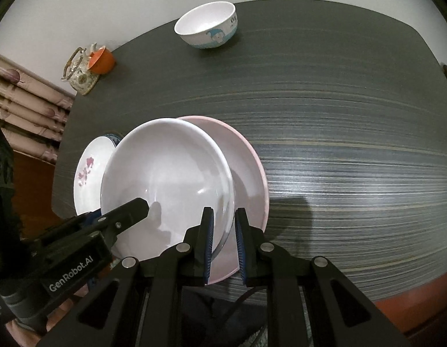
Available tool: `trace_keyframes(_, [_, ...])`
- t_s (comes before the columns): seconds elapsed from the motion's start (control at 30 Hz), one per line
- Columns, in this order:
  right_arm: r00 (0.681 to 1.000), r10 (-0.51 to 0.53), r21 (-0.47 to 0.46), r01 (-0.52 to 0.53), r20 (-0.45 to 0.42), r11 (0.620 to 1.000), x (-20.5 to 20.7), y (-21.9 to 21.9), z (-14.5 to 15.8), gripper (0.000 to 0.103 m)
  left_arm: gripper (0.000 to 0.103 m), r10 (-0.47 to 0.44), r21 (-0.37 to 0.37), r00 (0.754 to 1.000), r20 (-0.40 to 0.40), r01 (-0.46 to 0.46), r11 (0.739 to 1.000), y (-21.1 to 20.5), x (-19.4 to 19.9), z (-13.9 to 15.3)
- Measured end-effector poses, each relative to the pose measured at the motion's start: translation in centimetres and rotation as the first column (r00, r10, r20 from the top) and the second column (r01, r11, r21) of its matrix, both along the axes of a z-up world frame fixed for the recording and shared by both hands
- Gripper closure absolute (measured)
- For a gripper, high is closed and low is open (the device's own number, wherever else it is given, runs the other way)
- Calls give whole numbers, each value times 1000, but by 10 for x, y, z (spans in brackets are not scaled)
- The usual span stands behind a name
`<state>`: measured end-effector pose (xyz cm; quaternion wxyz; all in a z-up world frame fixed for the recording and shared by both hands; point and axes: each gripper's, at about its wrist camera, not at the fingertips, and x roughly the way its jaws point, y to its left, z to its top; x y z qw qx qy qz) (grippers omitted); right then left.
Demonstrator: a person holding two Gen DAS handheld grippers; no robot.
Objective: Organize plates and bowls
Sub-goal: 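Lift the white Rabbit bowl and carry it over the pink-rimmed bowl, then lower the Rabbit bowl into the pink-rimmed bowl and open both grippers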
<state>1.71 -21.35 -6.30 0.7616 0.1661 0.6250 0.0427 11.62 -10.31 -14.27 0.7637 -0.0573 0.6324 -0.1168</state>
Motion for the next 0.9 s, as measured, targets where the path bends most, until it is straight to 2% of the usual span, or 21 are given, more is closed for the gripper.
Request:
trace_keyframes(0.77, [1000,-7,-27,6,-27,1000,6,8,-10,86,84,-2,63,1000,-7,2,998,-16,7,-14])
trace_keyframes(0.83, [999,-10,-33,9,-31,999,7,9,-10,84,84,-3,64,1000,-9,4,998,-18,7,-14])
trace_keyframes(0.9, [999,-22,-23,21,-29,1000,8,10,-9,79,84,2,60,1000,-19,-1,998,-18,7,-17])
